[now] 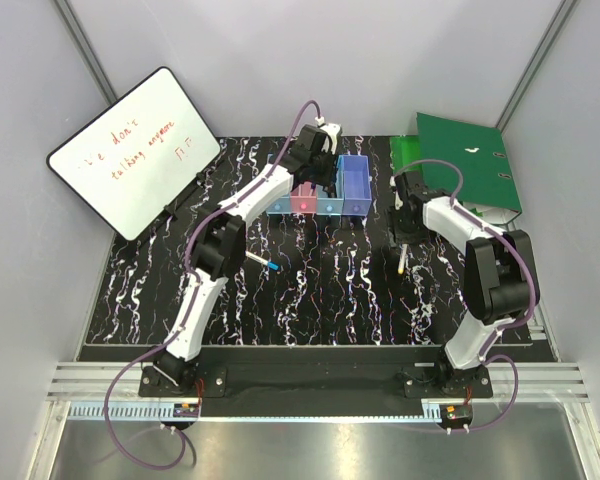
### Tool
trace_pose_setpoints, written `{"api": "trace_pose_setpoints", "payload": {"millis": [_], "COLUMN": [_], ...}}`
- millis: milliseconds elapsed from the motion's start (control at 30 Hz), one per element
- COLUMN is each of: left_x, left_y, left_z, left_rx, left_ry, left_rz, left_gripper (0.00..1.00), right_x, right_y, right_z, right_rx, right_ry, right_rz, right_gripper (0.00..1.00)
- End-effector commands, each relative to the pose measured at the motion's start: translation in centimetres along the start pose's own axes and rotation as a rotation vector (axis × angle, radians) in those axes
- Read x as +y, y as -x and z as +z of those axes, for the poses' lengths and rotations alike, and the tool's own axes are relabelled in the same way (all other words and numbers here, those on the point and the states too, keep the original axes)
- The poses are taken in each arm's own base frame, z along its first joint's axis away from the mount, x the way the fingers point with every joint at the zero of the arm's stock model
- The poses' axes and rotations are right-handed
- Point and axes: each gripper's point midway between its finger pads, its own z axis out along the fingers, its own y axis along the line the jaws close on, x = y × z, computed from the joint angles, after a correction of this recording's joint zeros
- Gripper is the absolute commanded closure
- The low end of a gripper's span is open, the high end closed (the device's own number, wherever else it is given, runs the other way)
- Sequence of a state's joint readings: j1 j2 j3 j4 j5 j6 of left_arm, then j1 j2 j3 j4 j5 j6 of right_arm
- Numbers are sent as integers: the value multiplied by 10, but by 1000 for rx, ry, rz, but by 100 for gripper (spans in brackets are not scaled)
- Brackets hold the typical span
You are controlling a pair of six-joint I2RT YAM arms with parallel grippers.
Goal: Sort the stationery into containers
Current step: Place the pen in the storage box.
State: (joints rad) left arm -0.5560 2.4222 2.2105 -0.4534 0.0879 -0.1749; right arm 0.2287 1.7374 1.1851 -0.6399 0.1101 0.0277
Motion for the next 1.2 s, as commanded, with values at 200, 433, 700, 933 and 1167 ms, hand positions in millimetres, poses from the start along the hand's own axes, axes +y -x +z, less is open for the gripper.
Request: {"api": "trace_pose_setpoints", "payload": {"millis": [200, 433, 700, 933, 1167], "left_x": [6, 8, 10, 8, -15], "left_y": [16, 15, 9, 20, 72], "left_z": [7, 11, 17, 7, -55], "left_rx": [-72, -76, -67, -90, -201], "left_ry": [26, 34, 37, 33, -40], "left_rz": [23, 32, 30, 30, 128], "left_gripper": [99, 79, 48, 39, 39], "right_x": [-5, -1, 1, 4, 10], "right_y": [4, 4, -7, -17, -21], "right_z": [28, 40, 43, 40, 35], "right_rx": [34, 51, 73, 85, 82], "right_ry": [30, 43, 58, 77, 112], "right_rz": [117, 122, 130, 135, 118], "right_gripper": [52, 52, 62, 76, 93]}}
